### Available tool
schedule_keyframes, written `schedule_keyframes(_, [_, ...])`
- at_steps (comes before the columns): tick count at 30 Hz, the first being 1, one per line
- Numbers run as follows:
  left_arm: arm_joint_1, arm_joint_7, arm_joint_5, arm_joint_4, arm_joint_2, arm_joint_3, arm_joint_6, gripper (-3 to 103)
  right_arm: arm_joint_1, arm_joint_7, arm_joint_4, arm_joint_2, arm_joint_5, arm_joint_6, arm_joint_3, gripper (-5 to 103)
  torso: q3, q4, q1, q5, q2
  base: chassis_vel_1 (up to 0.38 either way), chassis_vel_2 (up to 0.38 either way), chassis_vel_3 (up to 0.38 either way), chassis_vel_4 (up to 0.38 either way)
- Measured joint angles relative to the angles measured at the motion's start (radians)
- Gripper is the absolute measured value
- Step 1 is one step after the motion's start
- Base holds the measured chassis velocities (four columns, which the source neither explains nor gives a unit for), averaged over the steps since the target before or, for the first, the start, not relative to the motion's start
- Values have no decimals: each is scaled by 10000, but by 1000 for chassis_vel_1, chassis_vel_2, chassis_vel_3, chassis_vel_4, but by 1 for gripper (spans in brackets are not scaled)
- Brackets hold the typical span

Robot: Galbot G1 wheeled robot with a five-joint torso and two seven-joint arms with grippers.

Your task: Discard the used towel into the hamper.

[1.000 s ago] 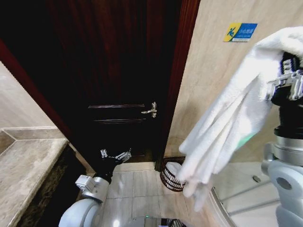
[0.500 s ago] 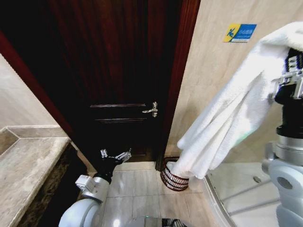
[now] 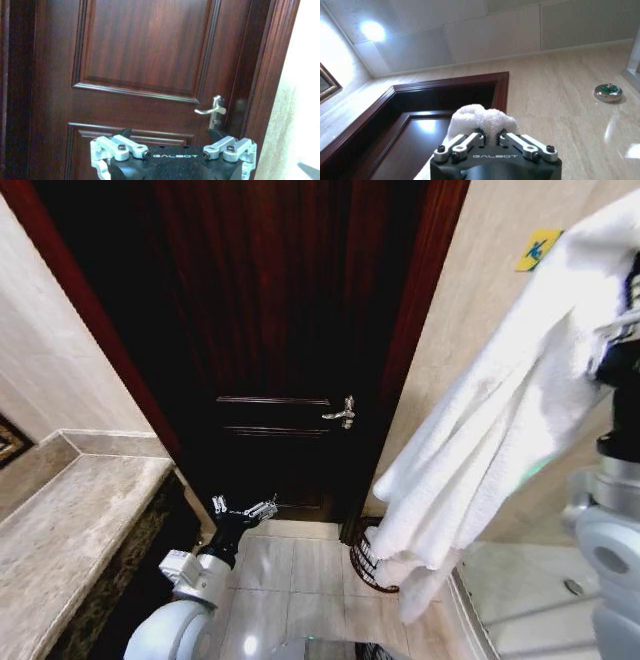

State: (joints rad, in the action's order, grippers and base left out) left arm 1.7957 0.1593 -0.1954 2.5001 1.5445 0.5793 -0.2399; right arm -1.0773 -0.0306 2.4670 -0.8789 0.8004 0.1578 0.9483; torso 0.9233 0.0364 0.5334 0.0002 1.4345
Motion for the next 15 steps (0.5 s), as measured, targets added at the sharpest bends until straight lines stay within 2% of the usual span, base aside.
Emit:
schedule_keyframes(7, [0, 0, 0, 0, 1, 0, 0, 100, 958, -79, -632, 395, 107, -255, -223, 12, 0, 1, 0, -2, 0, 0, 0, 0, 0])
schedule_keyframes(15, [0, 0, 0, 0, 1, 0, 0, 100, 1524, -82, -1019, 459, 108, -358, -590, 12, 0, 1, 0, -1, 0, 0, 0, 0, 0])
